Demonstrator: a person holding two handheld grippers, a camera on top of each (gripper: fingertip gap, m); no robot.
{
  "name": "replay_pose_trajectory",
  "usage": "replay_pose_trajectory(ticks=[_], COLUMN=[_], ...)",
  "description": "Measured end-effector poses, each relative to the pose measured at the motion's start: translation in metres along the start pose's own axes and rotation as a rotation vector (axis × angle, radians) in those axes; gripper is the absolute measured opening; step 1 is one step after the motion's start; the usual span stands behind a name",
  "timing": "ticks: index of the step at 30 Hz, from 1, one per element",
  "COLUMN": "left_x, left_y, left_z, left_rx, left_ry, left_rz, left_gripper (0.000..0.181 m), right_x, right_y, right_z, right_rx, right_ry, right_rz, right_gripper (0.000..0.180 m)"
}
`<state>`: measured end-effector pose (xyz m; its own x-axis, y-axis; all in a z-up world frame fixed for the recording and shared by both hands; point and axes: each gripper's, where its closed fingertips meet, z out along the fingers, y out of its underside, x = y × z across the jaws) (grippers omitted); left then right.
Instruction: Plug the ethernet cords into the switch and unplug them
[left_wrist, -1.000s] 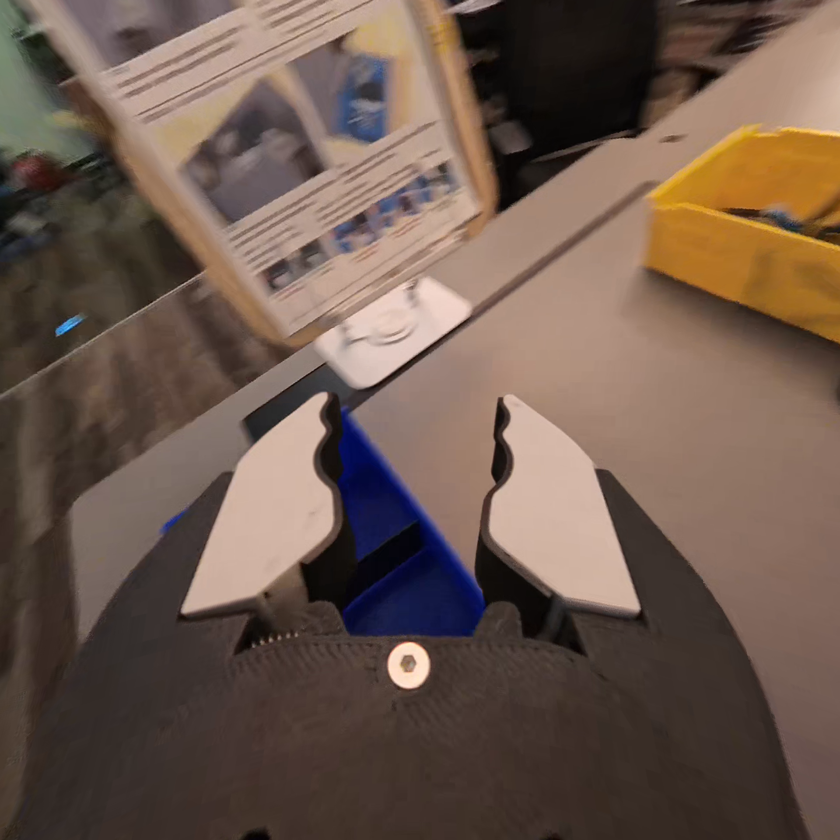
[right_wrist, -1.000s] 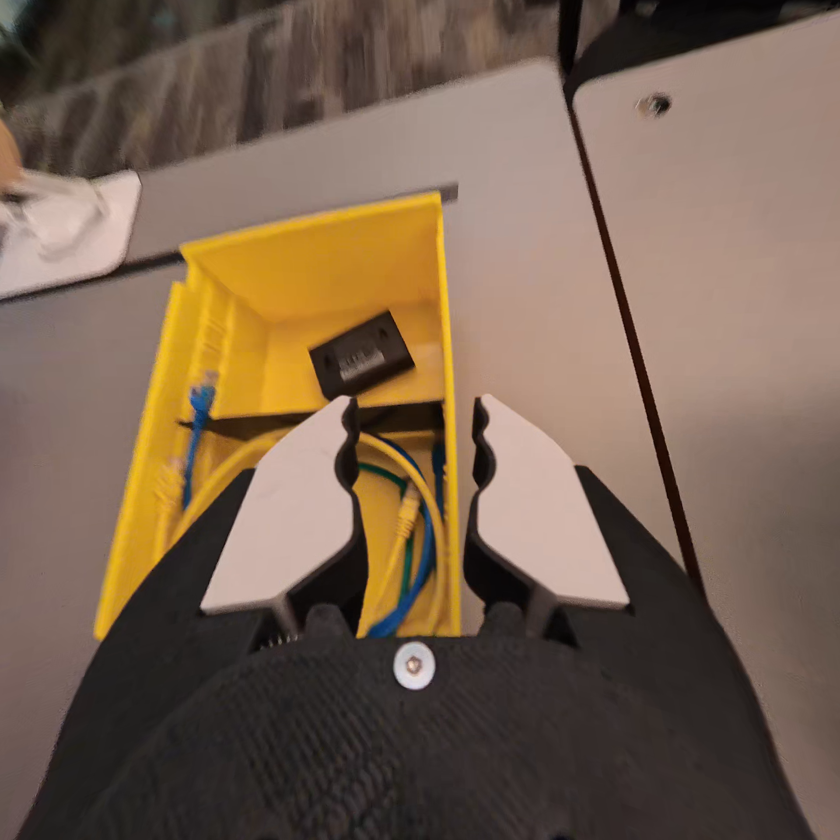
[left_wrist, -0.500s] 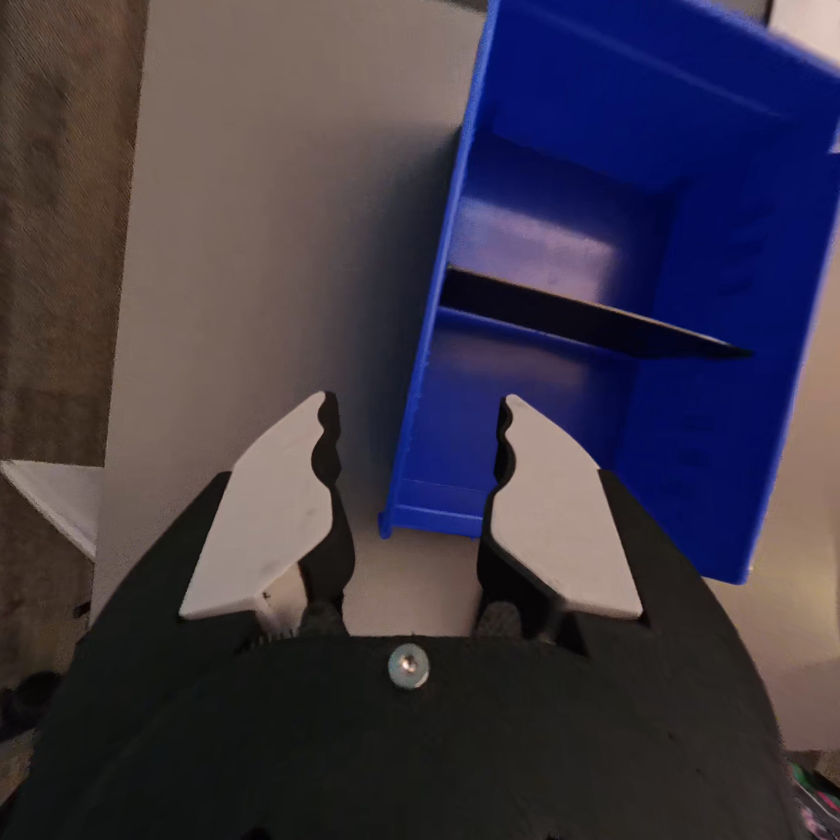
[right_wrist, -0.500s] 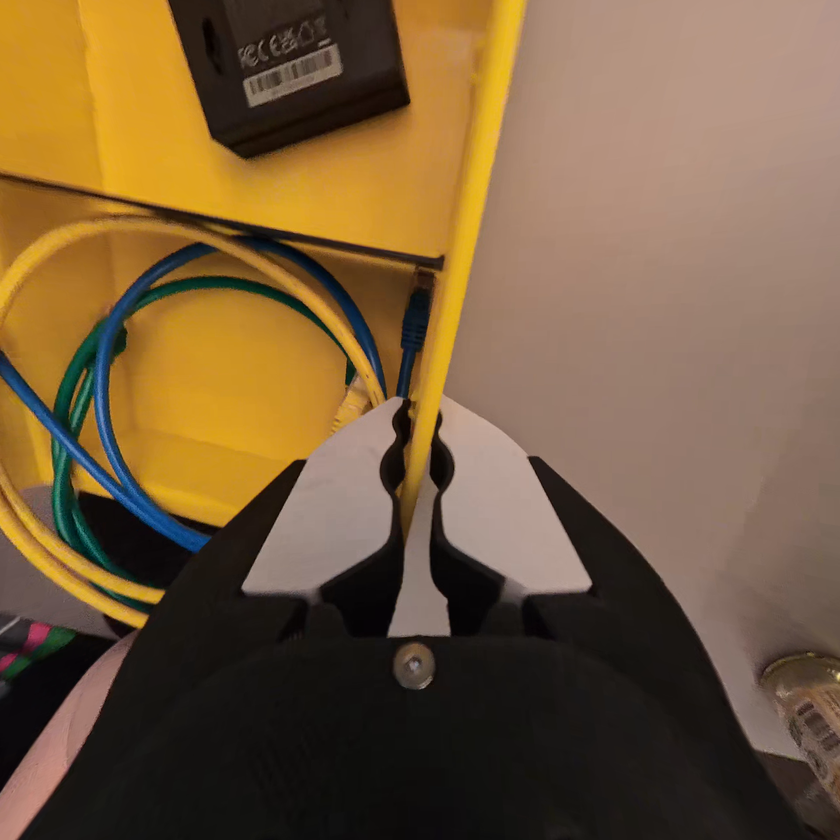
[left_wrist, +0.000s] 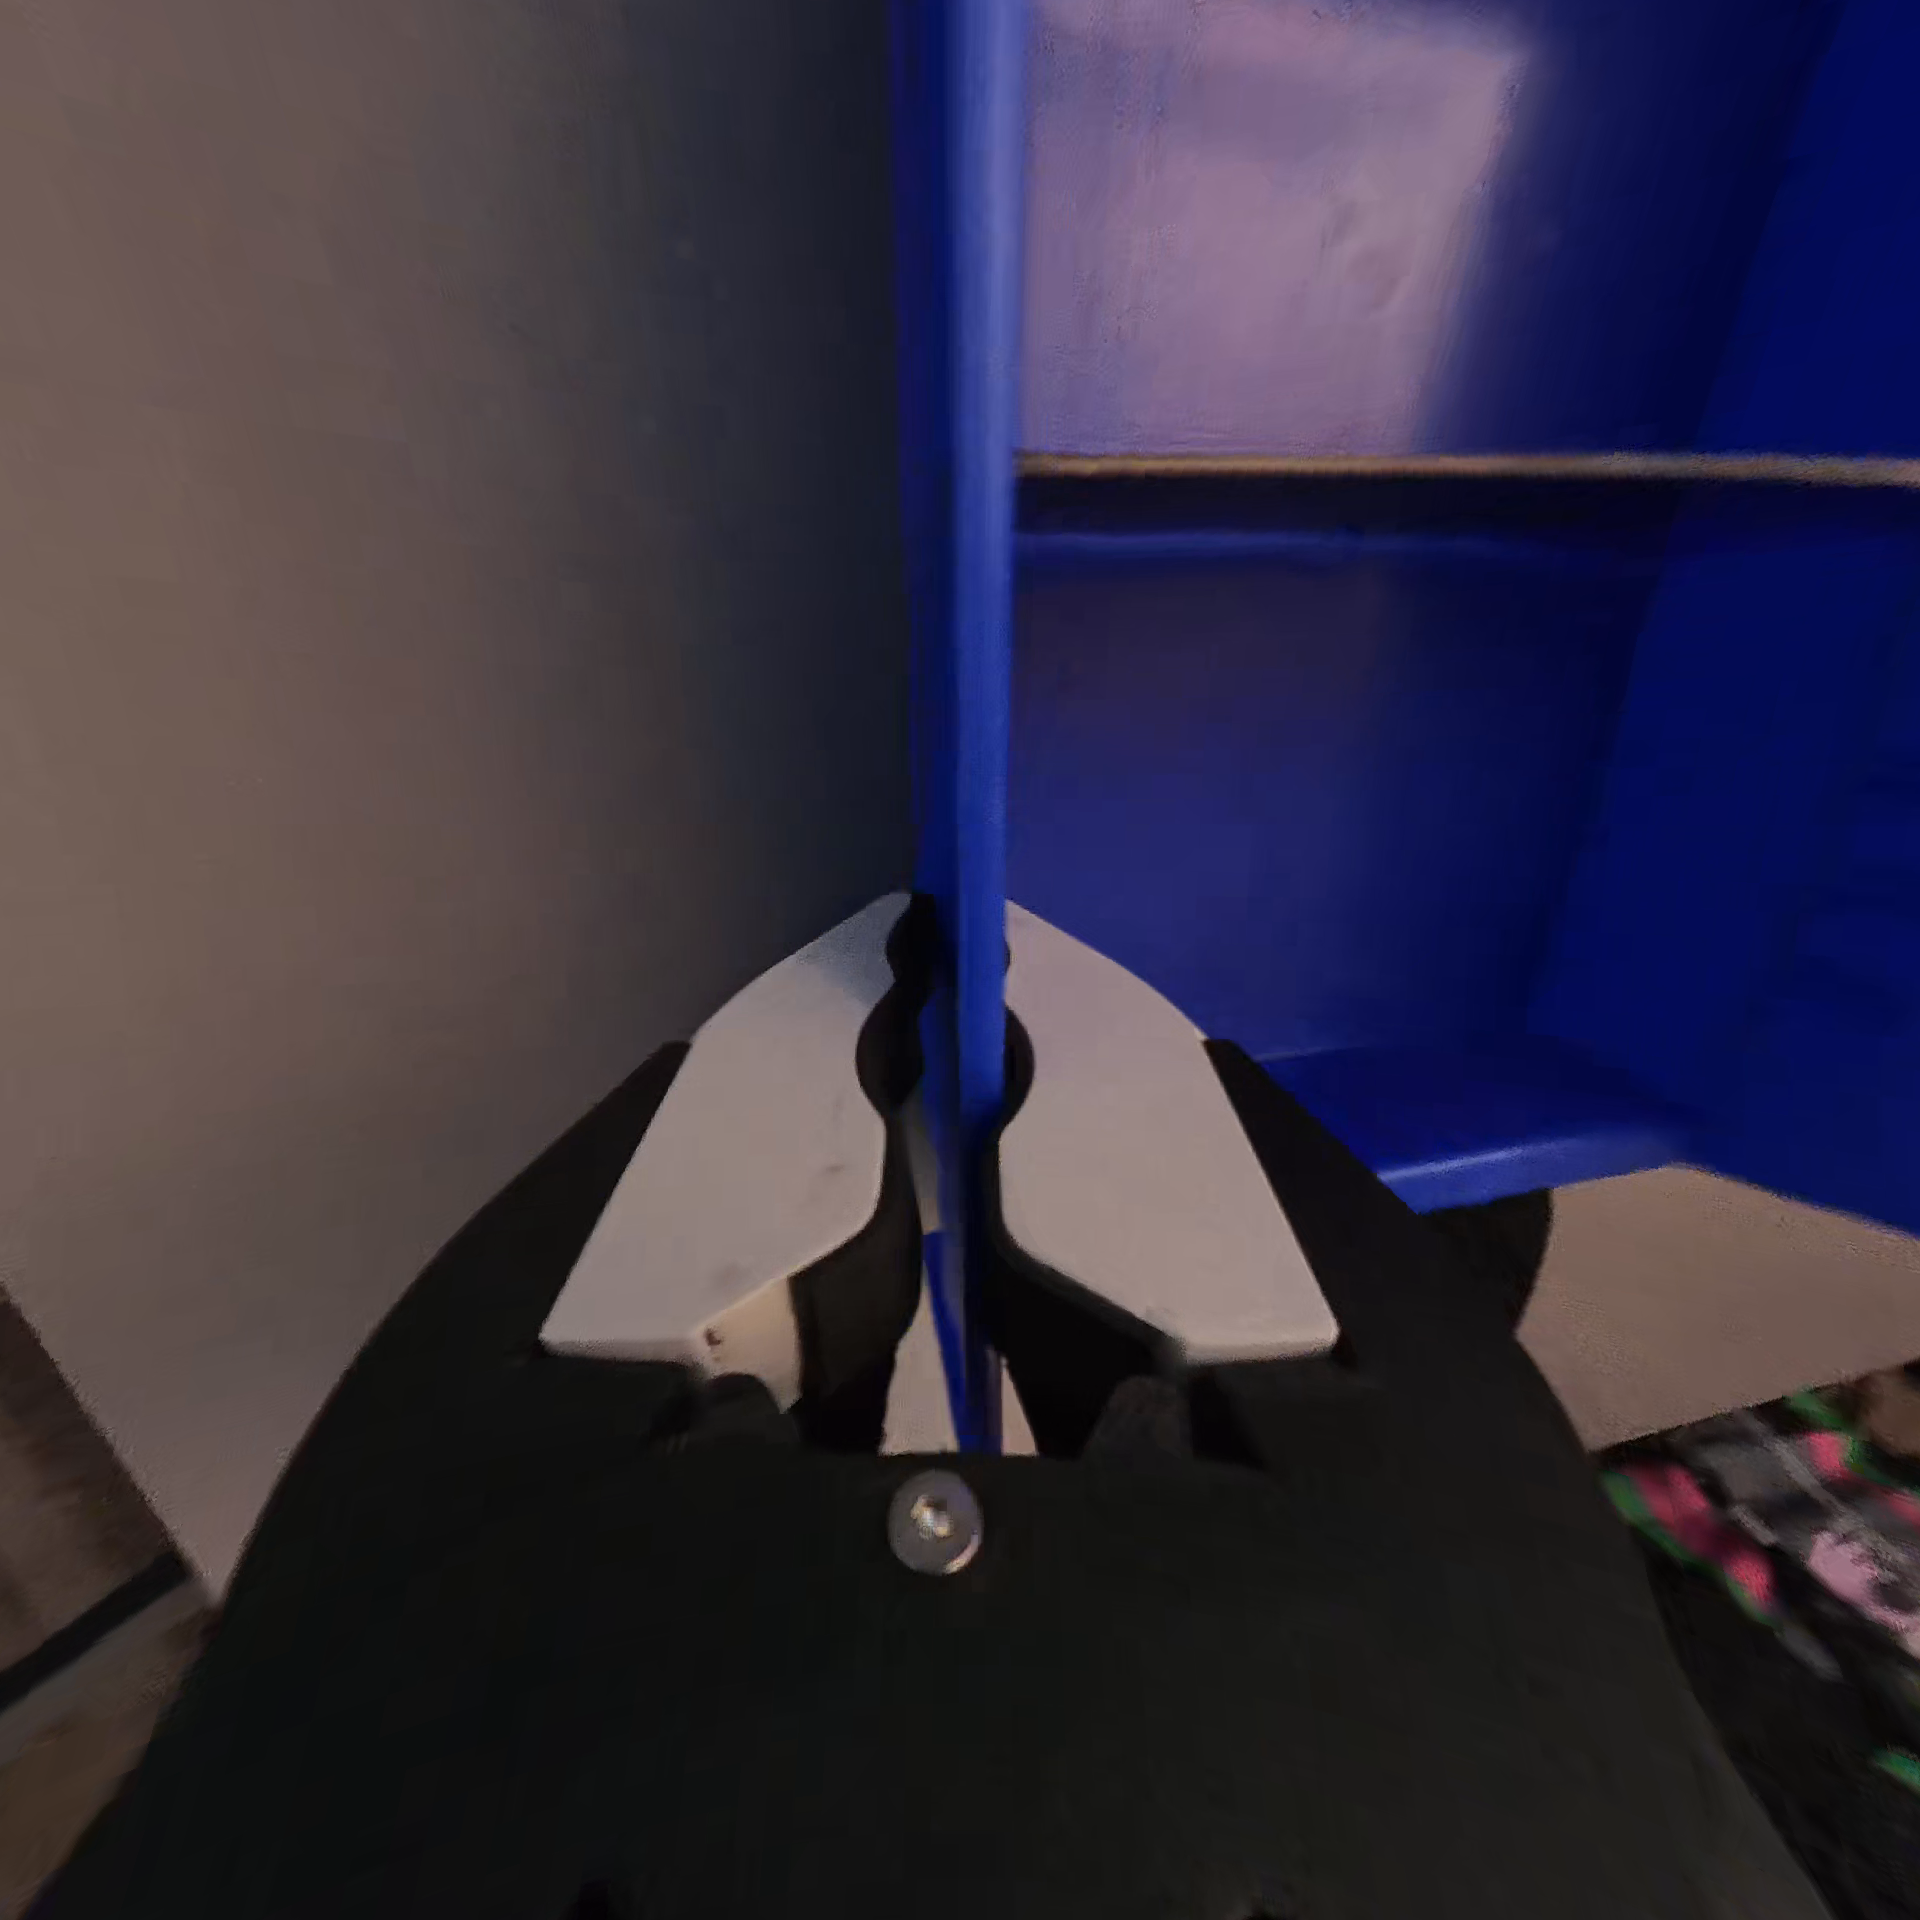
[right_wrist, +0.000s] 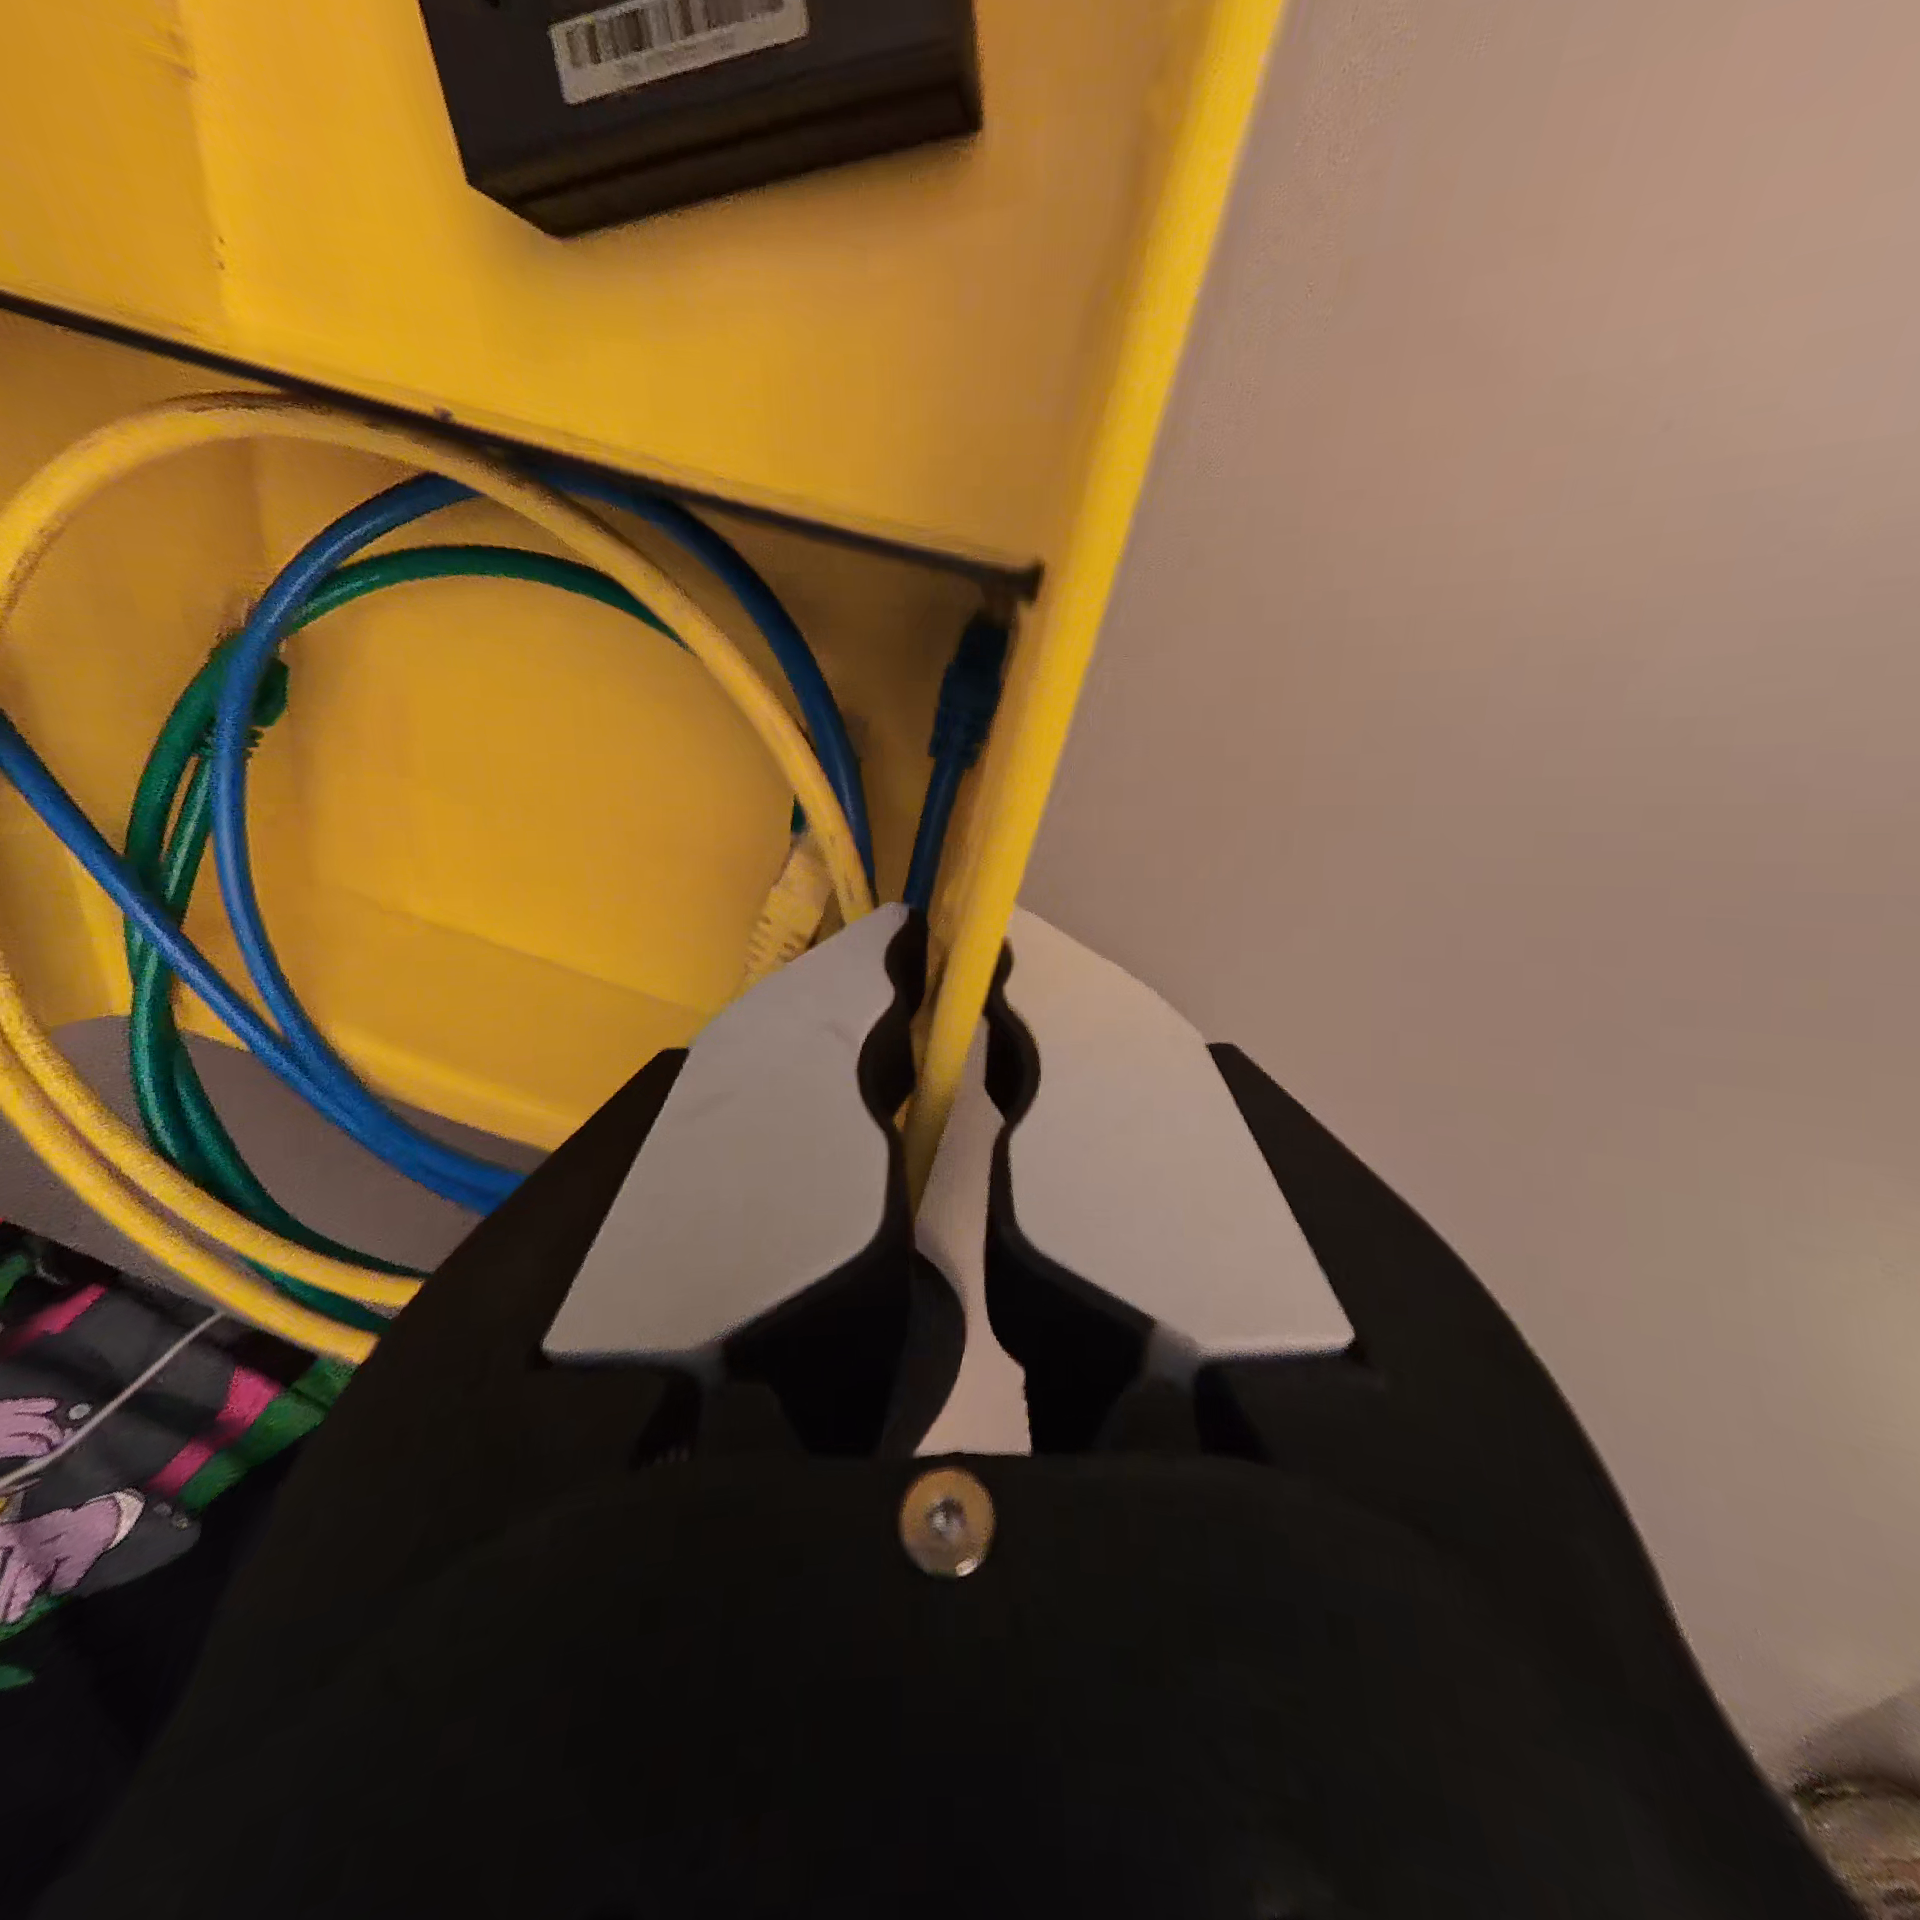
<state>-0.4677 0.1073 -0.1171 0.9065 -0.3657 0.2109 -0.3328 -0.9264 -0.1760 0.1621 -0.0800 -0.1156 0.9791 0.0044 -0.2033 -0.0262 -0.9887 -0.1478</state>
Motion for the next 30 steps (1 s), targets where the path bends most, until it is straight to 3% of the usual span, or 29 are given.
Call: replay_pose_trajectory(ticks=[6, 8, 10, 12, 13, 14, 16, 17, 20, 22, 26, 30], left_x=[0.051, 0.059, 0.075, 0.091, 0.098, 0.106, 0.123, 0.130, 0.150, 0.157, 0.162, 0.169], left_y=[0.001, -0.001, -0.001, -0.001, 0.000, 0.001, 0.006, 0.008, 0.016, 0.016, 0.012, 0.001], left_z=[0.013, 0.016, 0.019, 0.023, 0.024, 0.025, 0.027, 0.027, 0.023, 0.013, -0.015, -0.050], left_rx=[-0.133, -0.171, -0.197, -0.210, -0.219, -0.233, -0.259, -0.269, -0.285, -0.253, -0.130, 0.063], left_ry=[0.001, -0.057, -0.032, -0.014, -0.011, 0.002, 0.032, 0.043, 0.088, 0.094, 0.095, 0.114], left_rz=[0.207, 0.250, 0.255, 0.306, 0.327, 0.337, 0.363, 0.382, 0.407, 0.418, 0.447, 0.450], left_gripper=[0.014, 0.014, 0.014, 0.019, 0.020, 0.020, 0.023, 0.026, 0.031, 0.031, 0.034, 0.028], right_x=[-0.002, -0.013, -0.056, -0.132, -0.178, -0.225, -0.292, -0.310, -0.316, -0.299, -0.308, -0.298], right_y=[-0.014, -0.030, -0.053, -0.065, -0.066, -0.065, -0.067, -0.073, -0.099, -0.119, -0.109, -0.107], right_z=[-0.060, -0.099, -0.144, -0.169, -0.171, -0.166, -0.130, -0.104, -0.026, 0.009, 0.058, 0.089], right_rx=[0.263, 0.479, 0.793, 1.103, 1.211, 1.249, 1.047, 0.895, 0.574, 0.485, 0.163, -0.056], right_ry=[0.124, 0.241, 0.296, 0.200, 0.069, -0.112, -0.419, -0.461, -0.316, -0.188, -0.252, -0.112], right_rz=[0.044, 0.031, -0.112, -0.304, -0.401, -0.489, -0.508, -0.481, -0.408, -0.344, -0.229, -0.207], right_gripper=[0.007, 0.007, 0.012, 0.031, 0.047, 0.051, 0.052, 0.053, 0.055, 0.057, 0.058, 0.031])
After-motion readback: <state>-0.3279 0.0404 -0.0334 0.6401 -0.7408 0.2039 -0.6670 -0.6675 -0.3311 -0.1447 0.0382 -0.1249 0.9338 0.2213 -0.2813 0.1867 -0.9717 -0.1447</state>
